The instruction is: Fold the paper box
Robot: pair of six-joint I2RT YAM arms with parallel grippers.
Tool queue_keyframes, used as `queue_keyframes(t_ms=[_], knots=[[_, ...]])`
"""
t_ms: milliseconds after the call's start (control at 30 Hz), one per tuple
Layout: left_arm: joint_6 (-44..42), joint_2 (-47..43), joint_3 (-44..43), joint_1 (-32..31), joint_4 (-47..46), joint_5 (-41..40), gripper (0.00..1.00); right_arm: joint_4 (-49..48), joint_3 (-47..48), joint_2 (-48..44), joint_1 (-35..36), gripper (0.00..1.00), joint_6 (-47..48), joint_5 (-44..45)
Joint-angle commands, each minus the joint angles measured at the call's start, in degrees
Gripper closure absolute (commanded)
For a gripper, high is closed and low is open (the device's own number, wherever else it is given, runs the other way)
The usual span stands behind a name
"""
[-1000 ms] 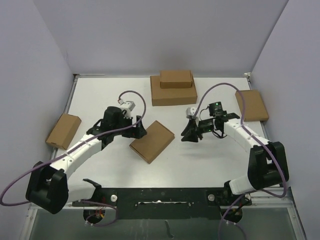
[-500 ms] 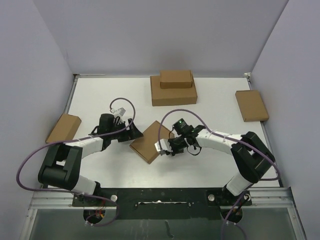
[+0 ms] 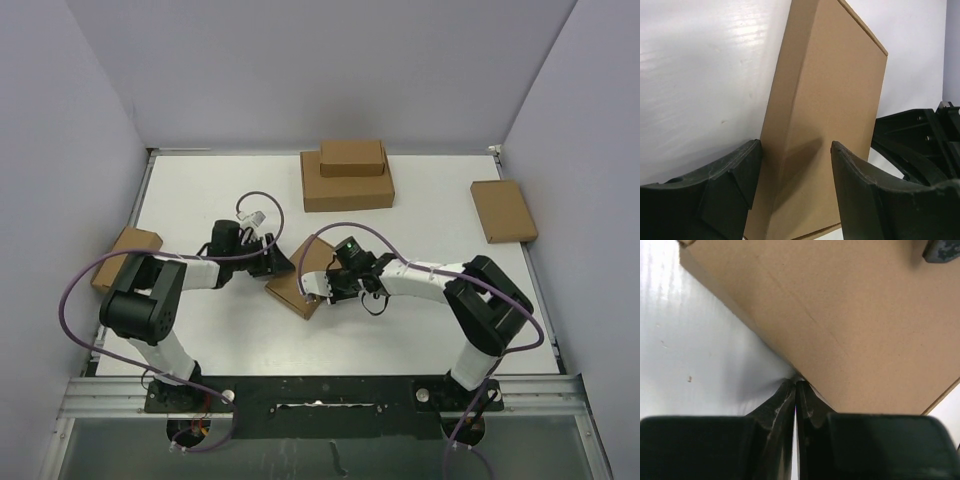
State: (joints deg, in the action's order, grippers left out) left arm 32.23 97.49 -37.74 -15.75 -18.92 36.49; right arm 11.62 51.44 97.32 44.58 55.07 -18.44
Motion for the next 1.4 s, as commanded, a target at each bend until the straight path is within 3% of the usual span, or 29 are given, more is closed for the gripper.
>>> queue_keyframes(t_ms=[0, 133, 367, 467, 667, 933, 1133, 1200, 1300, 1367], knots=[[1.2, 2.7, -0.8, -6.7, -1.1, 5.2, 0.45, -6.8, 0.8, 1.5, -0.1, 0.94, -3.2, 2.7], [5.1, 3.3, 1.2, -8.2, -5.3, 3.7, 0.45, -3.2, 2.3, 0.9, -4.6, 0.9, -5.5, -3.5], [11.2, 0.1, 4.5, -8.2, -8.6, -3.3, 0.41, 13.3, 3.8, -3.6, -16.3, 0.87, 5.3, -20.9], [12.2, -3.2, 5.1, -8.4, -8.3, -6.1, 0.39, 14.8, 3.6, -5.2, -20.3, 0.84, 5.6, -24.3], [11.1, -7.5, 4.3, -8.5, -6.6, -10.7, 0.35, 12.1, 5.1, -2.2, -23.3, 0.82, -0.1, -20.3], [8.6, 1.5, -2.2, -8.5, -6.8, -9.5, 0.35, 6.2, 10.0, 4.4, -22.6, 0.78, -8.9, -12.8], [7.9, 6.6, -5.9, -9.6, -7.3, -6.1, 0.4, 6.3, 13.5, 8.9, -21.6, 0.8, -9.3, -12.3], [7.5, 7.8, -6.9, -10.7, -6.9, -5.1, 0.42, 5.9, 13.3, 9.2, -20.6, 0.83, -8.5, -13.5], [7.0, 9.5, -9.4, -13.1, -6.2, -3.2, 0.45, 9.9, 15.4, 10.6, -18.0, 1.0, -6.7, -14.8], [6.8, 9.8, -10.2, -14.7, -5.5, -3.6, 0.45, 10.4, 15.7, 10.3, -17.5, 1.0, -6.9, -15.2]])
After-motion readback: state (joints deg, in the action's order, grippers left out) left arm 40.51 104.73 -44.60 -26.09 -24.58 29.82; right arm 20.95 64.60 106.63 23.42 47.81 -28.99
